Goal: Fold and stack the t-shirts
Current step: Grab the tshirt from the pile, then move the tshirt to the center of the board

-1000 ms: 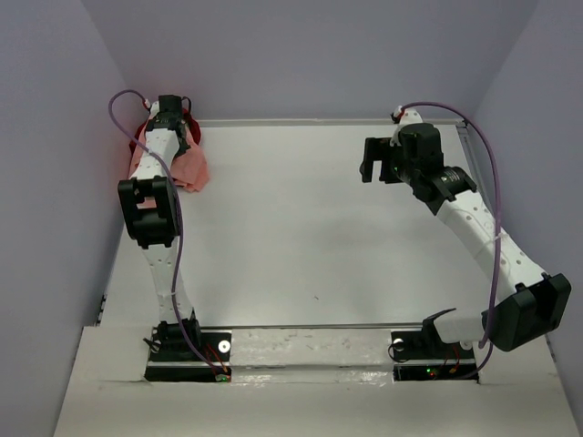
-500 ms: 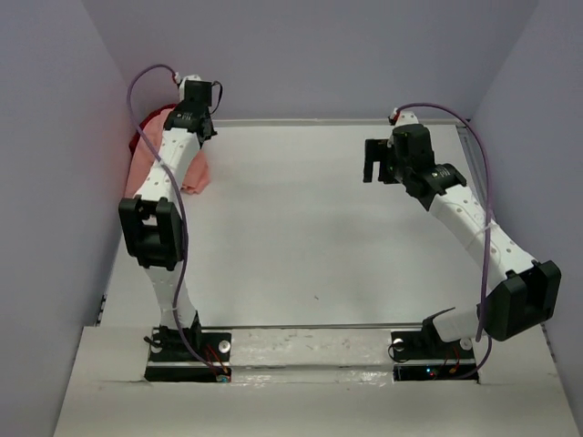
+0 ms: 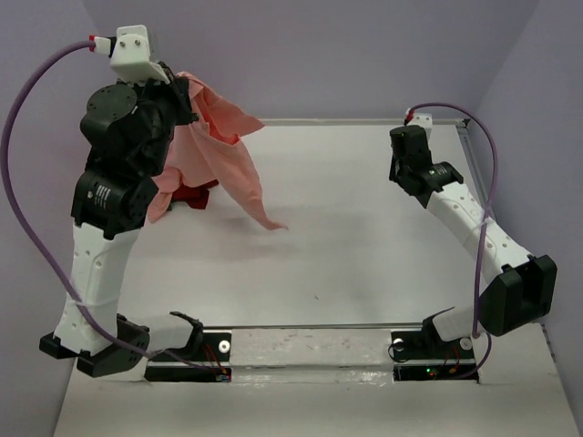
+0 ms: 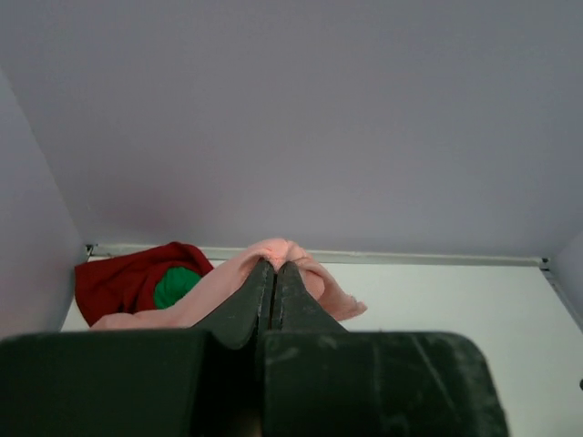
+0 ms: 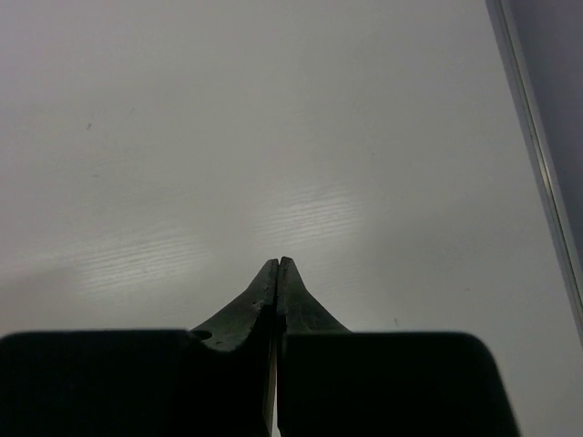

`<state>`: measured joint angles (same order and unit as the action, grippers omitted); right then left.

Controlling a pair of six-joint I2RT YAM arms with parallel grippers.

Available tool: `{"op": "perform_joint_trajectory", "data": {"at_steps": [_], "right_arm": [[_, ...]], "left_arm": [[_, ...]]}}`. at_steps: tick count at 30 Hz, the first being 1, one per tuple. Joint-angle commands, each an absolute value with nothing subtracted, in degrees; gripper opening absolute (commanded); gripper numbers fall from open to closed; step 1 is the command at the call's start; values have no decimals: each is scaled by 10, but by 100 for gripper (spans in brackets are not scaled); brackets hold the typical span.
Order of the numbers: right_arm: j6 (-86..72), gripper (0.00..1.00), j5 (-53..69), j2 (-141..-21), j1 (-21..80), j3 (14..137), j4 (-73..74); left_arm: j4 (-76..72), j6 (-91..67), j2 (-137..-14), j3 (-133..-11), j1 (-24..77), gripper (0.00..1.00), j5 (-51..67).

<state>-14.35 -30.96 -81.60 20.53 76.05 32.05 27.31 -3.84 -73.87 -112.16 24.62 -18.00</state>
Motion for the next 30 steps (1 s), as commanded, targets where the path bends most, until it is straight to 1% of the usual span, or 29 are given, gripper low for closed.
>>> {"op": "perform_joint_trajectory", "data": {"at_steps": [1,7,8,11,15,20,23,26,28,30], "right_arm": [[-164,0,-375,-802,200,793,329],[-169,0,-383,-803,200,815,352],[-168,0,-381,-806,200,816,353],[-170,0,-375,-812,200,814,356],[-172,0,-375,-816,200,808,357],[-169,0,-367,-828,200,813,355],[-171,0,-351,-833,200,813,355],[-175,0,-336,-836,200,809,352],[-174,0,-331,-835,200,808,352],[-173,0,-333,-834,200,808,352]], "left_arm": [[253,-8,-731,-1117,256,0,-101],[273,-11,-741,-1157,258,0,-129],[273,-4,-744,-1164,258,0,-151],[300,19,-770,-1257,258,0,-197],[285,26,-759,-1298,260,0,-172],[243,40,-687,-1275,266,0,-118],[177,61,-615,-1176,265,0,-94],[99,89,-553,-1110,266,0,-64],[72,101,-521,-1090,265,0,-7],[61,97,-512,-1090,265,0,20]]}}
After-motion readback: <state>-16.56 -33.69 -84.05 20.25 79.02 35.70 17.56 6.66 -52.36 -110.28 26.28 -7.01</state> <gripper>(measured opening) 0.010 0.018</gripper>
